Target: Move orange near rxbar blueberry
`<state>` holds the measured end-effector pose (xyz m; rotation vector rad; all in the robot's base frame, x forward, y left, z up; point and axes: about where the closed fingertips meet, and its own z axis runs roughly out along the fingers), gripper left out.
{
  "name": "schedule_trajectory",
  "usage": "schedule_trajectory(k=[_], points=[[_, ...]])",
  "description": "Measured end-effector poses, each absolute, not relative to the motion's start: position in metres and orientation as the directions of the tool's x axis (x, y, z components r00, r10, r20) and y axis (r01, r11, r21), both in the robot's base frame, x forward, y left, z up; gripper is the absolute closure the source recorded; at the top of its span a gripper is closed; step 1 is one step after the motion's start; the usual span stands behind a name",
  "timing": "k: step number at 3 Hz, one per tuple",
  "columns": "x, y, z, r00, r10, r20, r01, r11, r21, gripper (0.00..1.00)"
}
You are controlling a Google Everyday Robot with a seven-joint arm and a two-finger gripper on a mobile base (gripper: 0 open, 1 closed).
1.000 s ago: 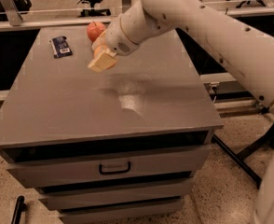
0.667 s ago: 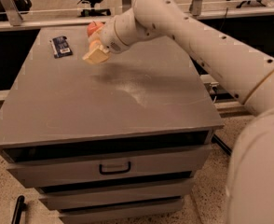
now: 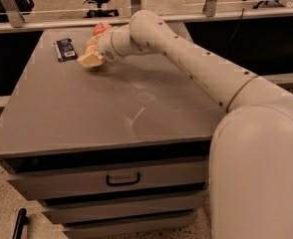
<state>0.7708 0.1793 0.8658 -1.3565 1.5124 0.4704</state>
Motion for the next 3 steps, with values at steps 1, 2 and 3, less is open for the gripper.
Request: schedule_trajectory(k=[1, 2, 3], points=[[0.7875, 0.1950, 0.8595, 0.122, -0.457, -0.881, -0.901, 0.322, -0.291, 1.00], [0.7875, 0.1950, 0.8630, 0.122, -0.456, -0.881, -0.901, 0.322, -0.291, 0.86], [0.7875, 0.1951, 0.8639, 0.122, -0.456, -0.881, -0.901, 0.322, -0.291, 0.62]])
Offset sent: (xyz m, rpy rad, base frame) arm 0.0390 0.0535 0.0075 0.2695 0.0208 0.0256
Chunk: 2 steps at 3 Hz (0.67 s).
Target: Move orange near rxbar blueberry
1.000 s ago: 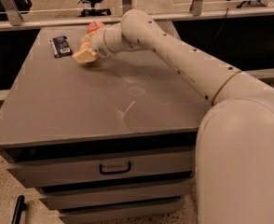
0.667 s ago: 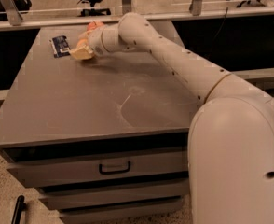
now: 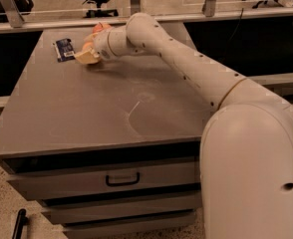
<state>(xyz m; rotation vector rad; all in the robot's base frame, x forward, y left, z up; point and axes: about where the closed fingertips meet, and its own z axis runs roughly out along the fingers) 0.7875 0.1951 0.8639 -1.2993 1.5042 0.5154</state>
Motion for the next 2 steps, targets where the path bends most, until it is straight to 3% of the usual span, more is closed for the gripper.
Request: schedule_trajectory(k=[2], points=[[0.7863, 0.1991, 0.8637, 0.122, -0.456, -0.882, -0.904, 0.316, -0.288, 0.00]])
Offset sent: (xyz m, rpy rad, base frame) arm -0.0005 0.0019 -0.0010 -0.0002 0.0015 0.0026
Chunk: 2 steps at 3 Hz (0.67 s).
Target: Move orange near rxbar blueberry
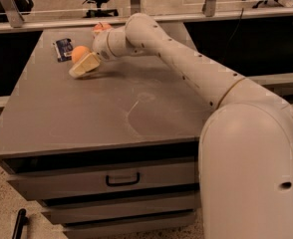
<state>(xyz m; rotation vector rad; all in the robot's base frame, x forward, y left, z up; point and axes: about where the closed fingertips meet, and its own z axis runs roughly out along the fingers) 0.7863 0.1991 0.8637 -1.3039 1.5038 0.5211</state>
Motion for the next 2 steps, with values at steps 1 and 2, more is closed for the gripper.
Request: schedule_trajectory(k=[1, 2], points=[[0.7863, 0.1992, 0.8636, 0.122, -0.456, -0.882, -0.904, 0.316, -0.288, 0.00], [0.7830, 0.2015, 0.8665, 0.131, -0.465, -0.876, -0.911, 0.293, -0.291, 0.00]])
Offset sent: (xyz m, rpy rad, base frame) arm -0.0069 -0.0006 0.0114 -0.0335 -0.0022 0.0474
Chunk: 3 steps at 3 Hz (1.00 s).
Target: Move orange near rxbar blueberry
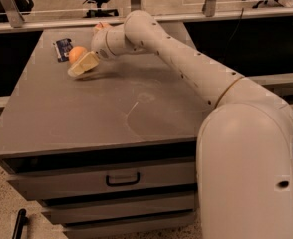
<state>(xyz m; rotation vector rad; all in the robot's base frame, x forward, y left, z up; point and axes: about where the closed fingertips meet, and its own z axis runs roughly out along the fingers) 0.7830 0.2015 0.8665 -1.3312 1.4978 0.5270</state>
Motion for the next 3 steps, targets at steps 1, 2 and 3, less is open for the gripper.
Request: schedule_trajectory(k=[1, 2, 3], points=[[0.772, 0.193, 0.888, 0.173, -0.492, -0.853, -0.903, 0.266, -0.336, 0.00], [0.758, 0.172, 0.926, 0.223, -0.529, -0.819, -0.878, 0.256, -0.405, 0.00], [0.745, 0.124, 0.983, 0.223, -0.522, -0.823, -0.849, 0.312, -0.427, 0.00]])
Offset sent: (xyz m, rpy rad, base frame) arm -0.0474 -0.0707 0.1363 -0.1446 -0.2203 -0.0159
